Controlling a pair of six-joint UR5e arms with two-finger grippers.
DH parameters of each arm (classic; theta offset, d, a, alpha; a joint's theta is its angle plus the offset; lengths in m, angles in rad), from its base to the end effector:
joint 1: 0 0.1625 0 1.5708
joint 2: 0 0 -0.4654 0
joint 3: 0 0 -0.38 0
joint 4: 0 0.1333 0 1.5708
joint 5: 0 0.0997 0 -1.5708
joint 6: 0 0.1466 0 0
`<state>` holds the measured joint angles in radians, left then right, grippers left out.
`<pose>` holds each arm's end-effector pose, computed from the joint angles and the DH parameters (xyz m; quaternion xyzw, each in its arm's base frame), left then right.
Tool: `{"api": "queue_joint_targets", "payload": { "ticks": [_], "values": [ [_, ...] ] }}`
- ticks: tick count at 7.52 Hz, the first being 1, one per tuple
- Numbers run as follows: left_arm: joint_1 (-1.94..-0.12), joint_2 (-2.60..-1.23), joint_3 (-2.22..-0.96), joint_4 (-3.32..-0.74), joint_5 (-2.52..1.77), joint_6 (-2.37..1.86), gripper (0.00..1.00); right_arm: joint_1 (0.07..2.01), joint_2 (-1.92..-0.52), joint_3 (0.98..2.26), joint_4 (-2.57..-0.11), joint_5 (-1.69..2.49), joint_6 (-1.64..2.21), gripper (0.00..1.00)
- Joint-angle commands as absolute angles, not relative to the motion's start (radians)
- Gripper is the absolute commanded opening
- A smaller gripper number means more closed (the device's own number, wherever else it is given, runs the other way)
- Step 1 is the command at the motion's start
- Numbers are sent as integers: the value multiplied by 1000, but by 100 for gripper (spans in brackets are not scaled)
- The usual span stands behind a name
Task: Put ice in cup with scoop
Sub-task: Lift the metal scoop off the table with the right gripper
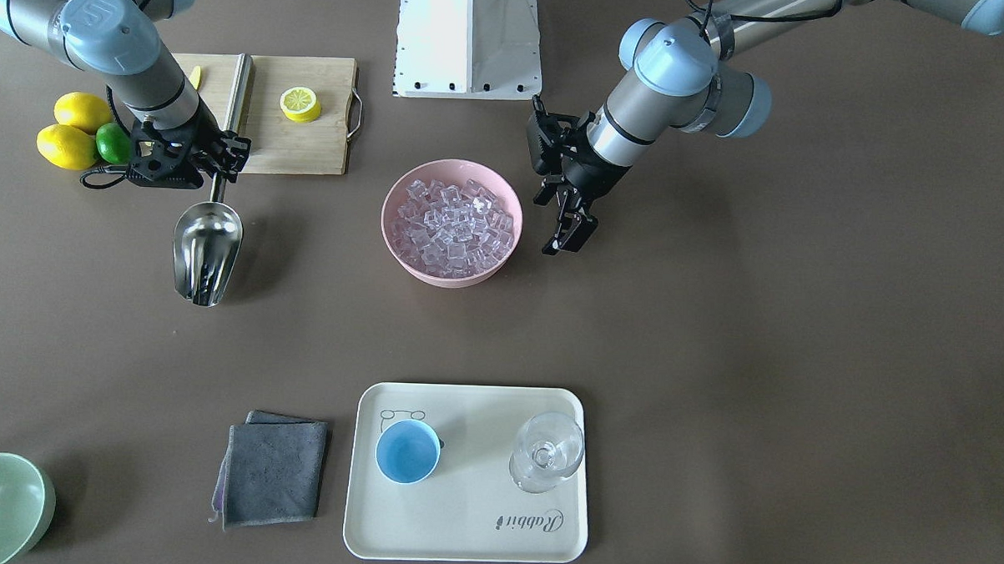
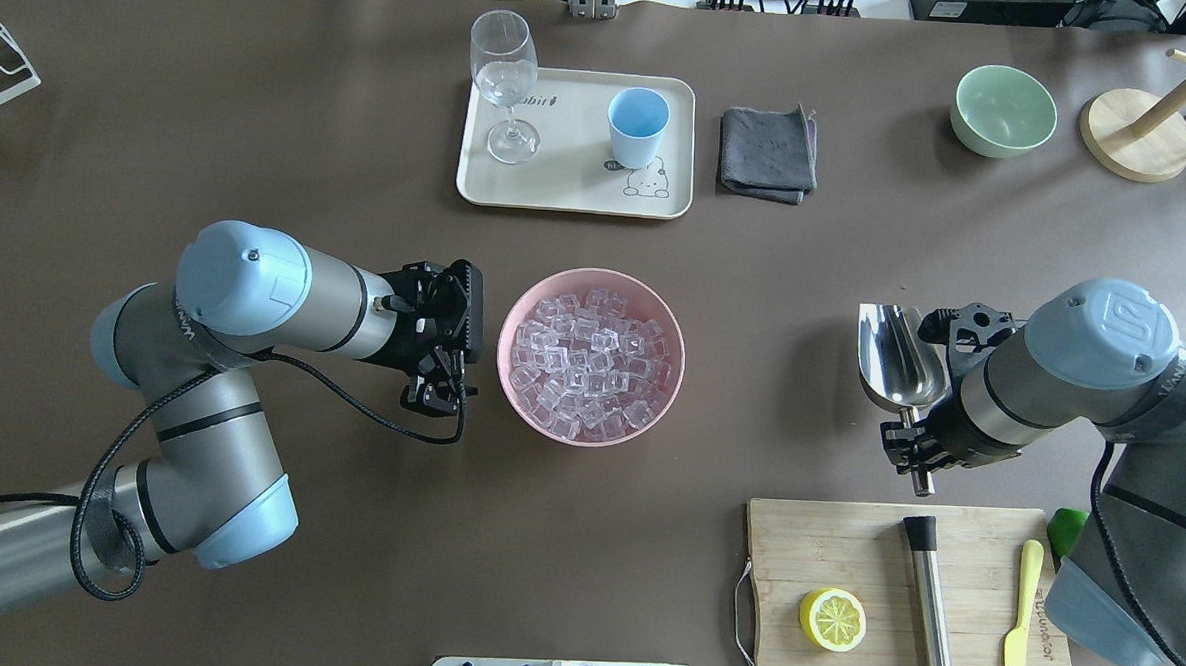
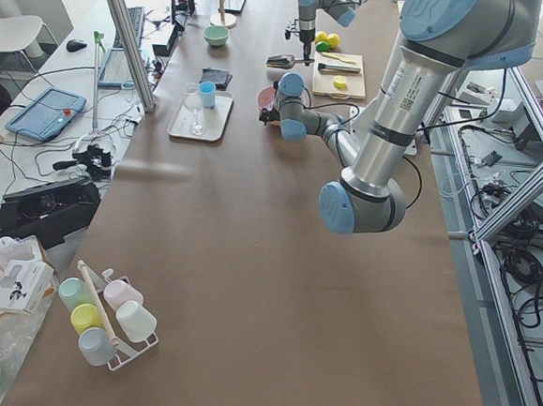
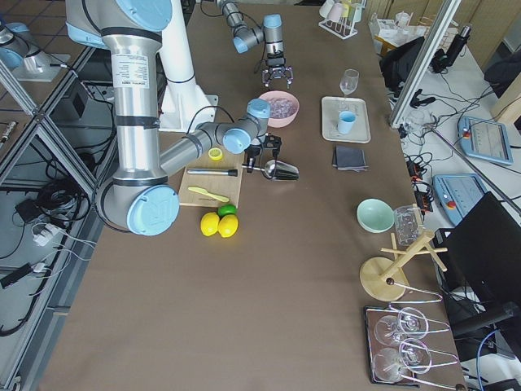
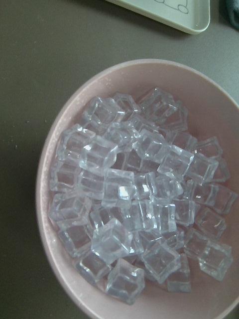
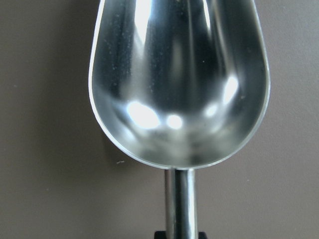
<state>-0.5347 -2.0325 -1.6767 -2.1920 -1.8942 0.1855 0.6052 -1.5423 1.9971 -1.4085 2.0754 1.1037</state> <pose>0.5528 -0.4282 0.3342 0.4484 0.3495 0.5428 0.6181 -0.3841 -0.3416 0.5078 -0.0543 -0.3743 -0.0120 0.9256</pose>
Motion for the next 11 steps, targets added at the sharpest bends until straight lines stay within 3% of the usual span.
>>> {"api": "queue_joint_targets", "payload": {
  "ticks": [1, 3, 6, 9, 11],
  "values": [
    [-543, -2033, -1677, -2192, -1896, 183, 98, 705, -1556, 2095, -1518, 2088, 873, 0],
    [-543, -2031, -1677, -2192, -1898, 183, 98, 884, -1540, 2108, -1615, 2103, 447, 0],
    [-546, -2029, -1678, -2192, -1898, 179, 98, 894, -1517, 2141, -1724, 2106, 387, 0],
    [-546, -2029, -1678, -2192, -1898, 179, 98, 896, -1265, 2146, -2229, 2080, -1, 0],
    [-548, -2028, -1680, -2192, -1898, 179, 98, 894, -1177, 2155, -2380, 1996, -118, 0]
  ]
}}
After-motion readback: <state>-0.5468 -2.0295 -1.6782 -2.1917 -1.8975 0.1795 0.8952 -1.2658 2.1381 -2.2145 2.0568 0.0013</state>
